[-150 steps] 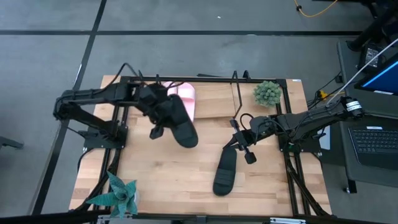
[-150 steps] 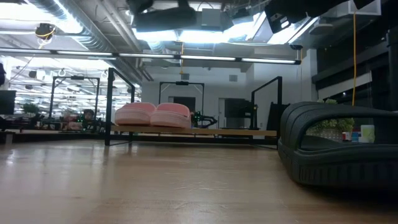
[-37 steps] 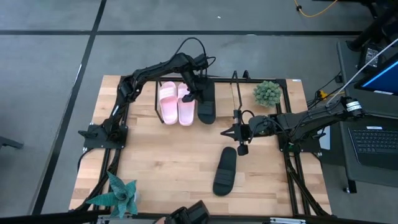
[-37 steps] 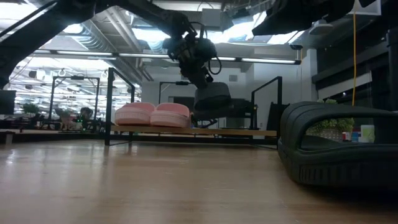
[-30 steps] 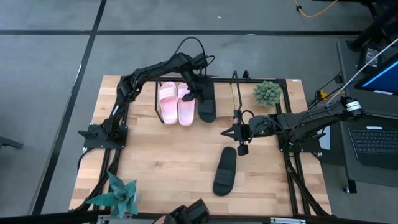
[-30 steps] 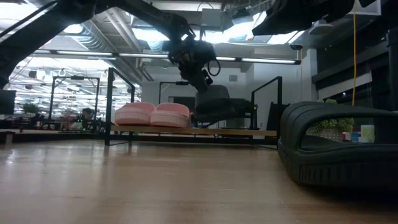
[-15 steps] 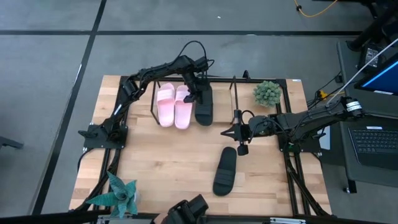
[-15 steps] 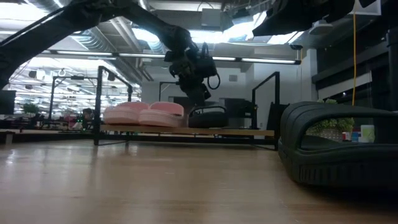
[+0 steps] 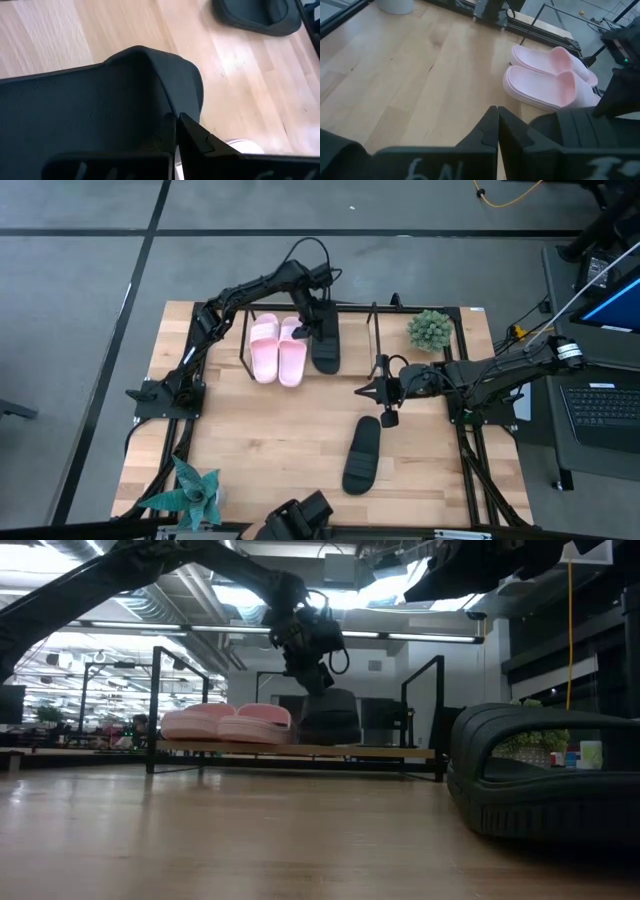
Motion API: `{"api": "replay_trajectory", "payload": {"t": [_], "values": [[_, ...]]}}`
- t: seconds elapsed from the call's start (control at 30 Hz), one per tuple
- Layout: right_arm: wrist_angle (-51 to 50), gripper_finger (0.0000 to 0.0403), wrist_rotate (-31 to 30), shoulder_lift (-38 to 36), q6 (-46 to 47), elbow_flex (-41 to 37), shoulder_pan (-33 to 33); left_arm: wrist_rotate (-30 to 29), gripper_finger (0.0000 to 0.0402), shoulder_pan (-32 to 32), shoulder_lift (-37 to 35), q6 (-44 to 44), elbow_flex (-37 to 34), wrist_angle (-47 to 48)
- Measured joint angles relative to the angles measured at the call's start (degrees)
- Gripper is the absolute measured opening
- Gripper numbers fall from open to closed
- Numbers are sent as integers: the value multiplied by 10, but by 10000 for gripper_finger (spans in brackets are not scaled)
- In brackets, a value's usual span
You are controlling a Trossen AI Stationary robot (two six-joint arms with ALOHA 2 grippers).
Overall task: Pick and place slides into the shelf
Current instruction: Put the left black slide on the shelf
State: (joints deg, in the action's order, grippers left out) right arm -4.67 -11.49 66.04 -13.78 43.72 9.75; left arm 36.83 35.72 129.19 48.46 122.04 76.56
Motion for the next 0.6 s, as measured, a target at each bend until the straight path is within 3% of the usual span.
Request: {"api": "replay_trajectory", "payload": {"t": [0.6], "values": [[0,7,0,0,0,0,-2,30,0,-6,0,2,6,57]]}}
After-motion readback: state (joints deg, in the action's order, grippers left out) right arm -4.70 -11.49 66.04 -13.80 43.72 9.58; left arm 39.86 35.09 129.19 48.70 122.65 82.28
